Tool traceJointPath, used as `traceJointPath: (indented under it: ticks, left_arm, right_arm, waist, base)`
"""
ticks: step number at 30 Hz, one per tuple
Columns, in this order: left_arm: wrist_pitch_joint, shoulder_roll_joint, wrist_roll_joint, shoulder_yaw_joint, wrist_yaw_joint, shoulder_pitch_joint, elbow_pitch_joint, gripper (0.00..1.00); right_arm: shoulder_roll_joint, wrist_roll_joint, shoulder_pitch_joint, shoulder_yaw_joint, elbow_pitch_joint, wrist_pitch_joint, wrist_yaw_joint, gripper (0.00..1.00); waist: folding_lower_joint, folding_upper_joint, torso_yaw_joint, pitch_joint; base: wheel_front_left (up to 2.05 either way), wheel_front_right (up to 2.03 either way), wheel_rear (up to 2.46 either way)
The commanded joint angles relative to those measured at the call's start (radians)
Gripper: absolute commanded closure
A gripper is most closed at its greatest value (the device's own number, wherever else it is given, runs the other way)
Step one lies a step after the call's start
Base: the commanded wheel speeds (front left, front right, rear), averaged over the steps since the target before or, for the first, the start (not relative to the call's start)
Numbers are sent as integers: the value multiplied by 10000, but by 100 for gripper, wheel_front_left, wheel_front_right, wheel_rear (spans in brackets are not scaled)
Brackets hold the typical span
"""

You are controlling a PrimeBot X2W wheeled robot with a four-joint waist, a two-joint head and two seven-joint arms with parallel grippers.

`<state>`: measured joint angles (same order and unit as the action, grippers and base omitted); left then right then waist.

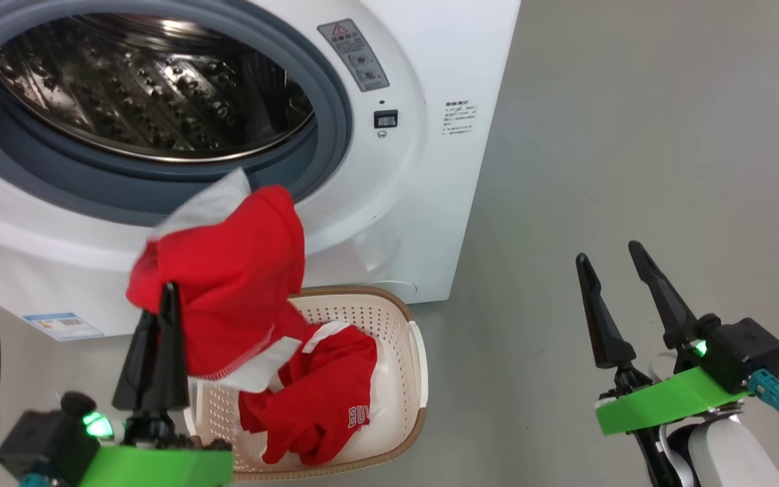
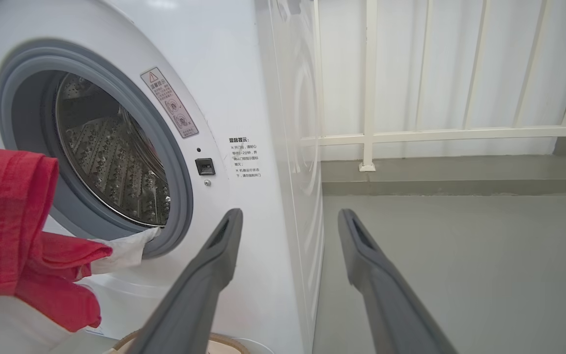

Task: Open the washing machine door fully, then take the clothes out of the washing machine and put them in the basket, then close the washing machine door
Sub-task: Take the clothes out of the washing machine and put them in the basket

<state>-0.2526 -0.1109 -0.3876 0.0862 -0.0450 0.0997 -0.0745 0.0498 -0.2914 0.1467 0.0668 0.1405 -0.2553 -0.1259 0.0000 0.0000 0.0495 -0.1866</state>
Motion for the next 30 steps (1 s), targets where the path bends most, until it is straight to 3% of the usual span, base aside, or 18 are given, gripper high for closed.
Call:
traceJointPath:
  ticks: [1,12,22,30]
  left_arm:
    - [-91,-30,155,-295,-96,-59,-532,100]
    - [-91,196,224,-58,173,-93,174,100]
    - [-91,284,4,-38,535,1198,2488,100]
    - [51,301,-291,-4,760,2547,5128,100]
  right_arm:
    - [4,-24,-20,172,-247,-65,-48,0]
    - [4,41,-113,264,-256,-65,-48,0]
    - [4,48,93,346,-306,-65,-48,0]
    - [4,65,535,406,-371,-65,-48,0]
  waist:
    - [0,0,15,26]
    - [0,0,3,38]
    - [0,0,56,-817]
    - [0,0,120,-1671]
  base:
    - [0,0,0]
    - [0,0,0]
    - [0,0,0]
    - [0,0,0]
